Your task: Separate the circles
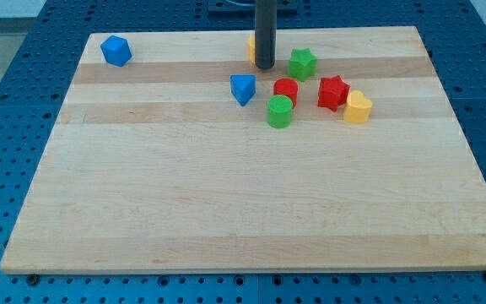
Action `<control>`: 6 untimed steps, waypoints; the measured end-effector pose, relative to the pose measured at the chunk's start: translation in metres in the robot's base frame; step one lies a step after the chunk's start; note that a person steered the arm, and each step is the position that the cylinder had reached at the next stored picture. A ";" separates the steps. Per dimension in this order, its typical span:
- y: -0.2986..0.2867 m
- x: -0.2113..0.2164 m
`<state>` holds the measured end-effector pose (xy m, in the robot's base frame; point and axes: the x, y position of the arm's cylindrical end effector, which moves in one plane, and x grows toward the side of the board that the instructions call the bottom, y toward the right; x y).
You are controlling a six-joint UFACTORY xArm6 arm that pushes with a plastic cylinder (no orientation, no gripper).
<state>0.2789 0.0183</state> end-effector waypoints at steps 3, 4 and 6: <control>0.000 0.025; 0.000 0.056; 0.013 0.098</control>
